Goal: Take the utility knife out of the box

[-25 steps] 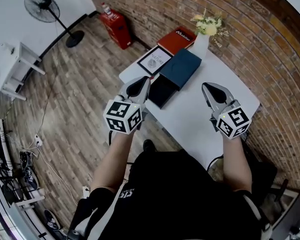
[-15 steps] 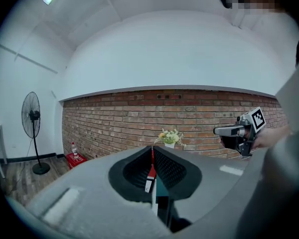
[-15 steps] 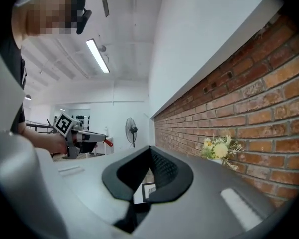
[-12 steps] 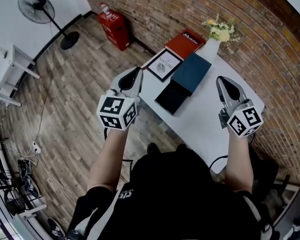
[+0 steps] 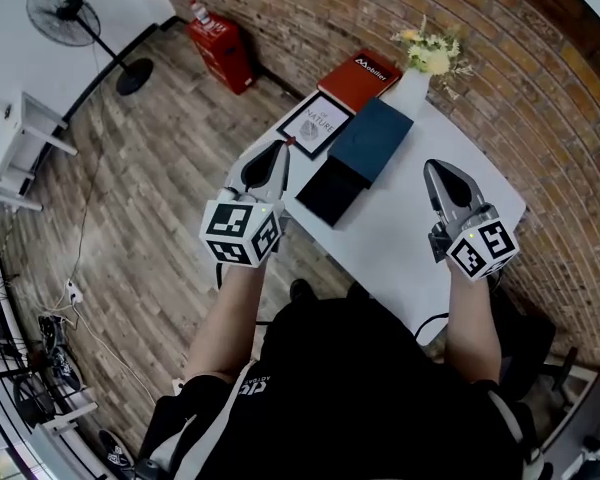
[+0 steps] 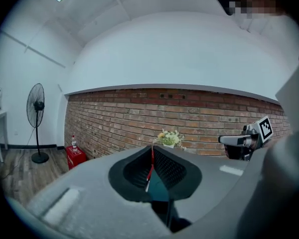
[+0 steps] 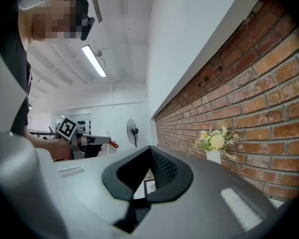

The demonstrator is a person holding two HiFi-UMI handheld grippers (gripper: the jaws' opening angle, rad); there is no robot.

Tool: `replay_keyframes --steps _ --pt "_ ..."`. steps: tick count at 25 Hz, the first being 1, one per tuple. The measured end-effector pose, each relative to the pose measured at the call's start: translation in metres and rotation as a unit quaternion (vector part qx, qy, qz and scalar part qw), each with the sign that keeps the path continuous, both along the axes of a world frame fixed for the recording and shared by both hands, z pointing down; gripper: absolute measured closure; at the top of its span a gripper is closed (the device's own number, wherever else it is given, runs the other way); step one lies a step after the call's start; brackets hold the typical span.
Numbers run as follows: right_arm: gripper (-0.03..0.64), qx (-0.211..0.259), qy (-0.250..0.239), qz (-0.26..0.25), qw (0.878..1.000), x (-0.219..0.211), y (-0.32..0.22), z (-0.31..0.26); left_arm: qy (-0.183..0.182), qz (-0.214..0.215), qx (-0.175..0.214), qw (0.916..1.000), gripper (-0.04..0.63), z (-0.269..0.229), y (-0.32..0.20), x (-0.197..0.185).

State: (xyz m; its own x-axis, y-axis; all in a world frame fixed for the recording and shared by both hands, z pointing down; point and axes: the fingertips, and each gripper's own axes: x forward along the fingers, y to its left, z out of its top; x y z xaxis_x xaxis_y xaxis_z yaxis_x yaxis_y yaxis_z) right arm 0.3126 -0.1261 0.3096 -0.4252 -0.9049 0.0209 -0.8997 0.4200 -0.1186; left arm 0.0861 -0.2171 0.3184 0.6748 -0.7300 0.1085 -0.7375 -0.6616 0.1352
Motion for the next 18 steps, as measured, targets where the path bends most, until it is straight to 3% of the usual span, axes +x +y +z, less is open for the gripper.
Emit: replay_keyframes --steps 5,18 --pt "0.618 -0.012 0.025 -0.017 0.999 -0.005 0.001 0.017 -0.01 0.004 -0.015 0.9998 0.578 0.017 0.006 0.015" --pt "0.618 -0.011 0.013 -0.024 1.0 -0.005 -0.004 0.016 -0.029 0.0 -0.014 0.9995 0.578 0.015 0.015 0.009"
